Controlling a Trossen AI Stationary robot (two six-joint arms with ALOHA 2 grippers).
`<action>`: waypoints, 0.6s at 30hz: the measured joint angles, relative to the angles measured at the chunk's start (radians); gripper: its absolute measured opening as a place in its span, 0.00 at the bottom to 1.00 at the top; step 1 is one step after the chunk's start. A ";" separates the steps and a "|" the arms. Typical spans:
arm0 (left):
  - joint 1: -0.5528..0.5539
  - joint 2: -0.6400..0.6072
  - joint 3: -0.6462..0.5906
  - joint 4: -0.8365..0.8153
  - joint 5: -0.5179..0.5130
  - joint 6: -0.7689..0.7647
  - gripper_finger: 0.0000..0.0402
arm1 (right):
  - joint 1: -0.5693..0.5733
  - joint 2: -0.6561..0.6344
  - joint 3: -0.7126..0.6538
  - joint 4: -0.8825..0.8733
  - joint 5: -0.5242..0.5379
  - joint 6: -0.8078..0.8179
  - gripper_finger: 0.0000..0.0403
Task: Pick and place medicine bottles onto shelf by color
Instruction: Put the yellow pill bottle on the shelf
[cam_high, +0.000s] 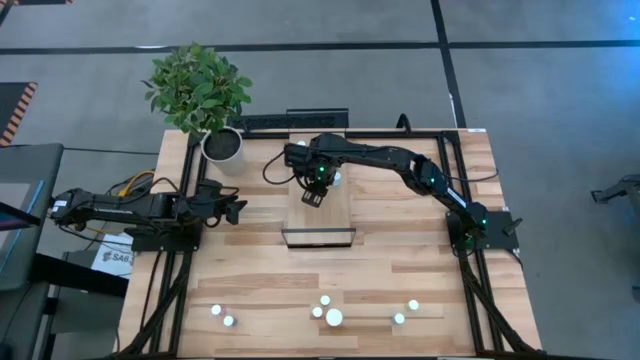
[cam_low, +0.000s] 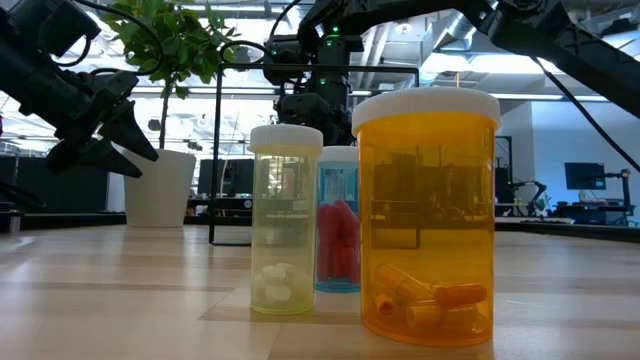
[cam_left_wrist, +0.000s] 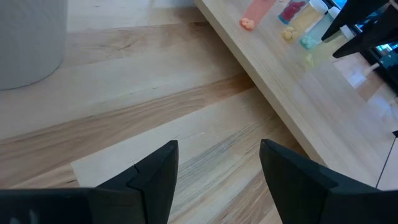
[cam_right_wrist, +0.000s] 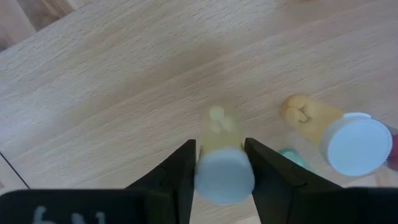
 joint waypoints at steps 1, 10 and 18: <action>0.000 0.000 0.000 0.000 0.000 0.000 0.53 | 0.000 0.000 0.000 0.000 0.000 -0.001 0.39; 0.000 0.000 0.000 0.000 0.000 0.000 0.53 | 0.000 0.000 0.000 0.001 0.000 -0.001 0.46; 0.000 0.000 0.000 0.000 0.000 0.000 0.53 | 0.000 0.000 0.000 0.013 0.013 0.028 0.47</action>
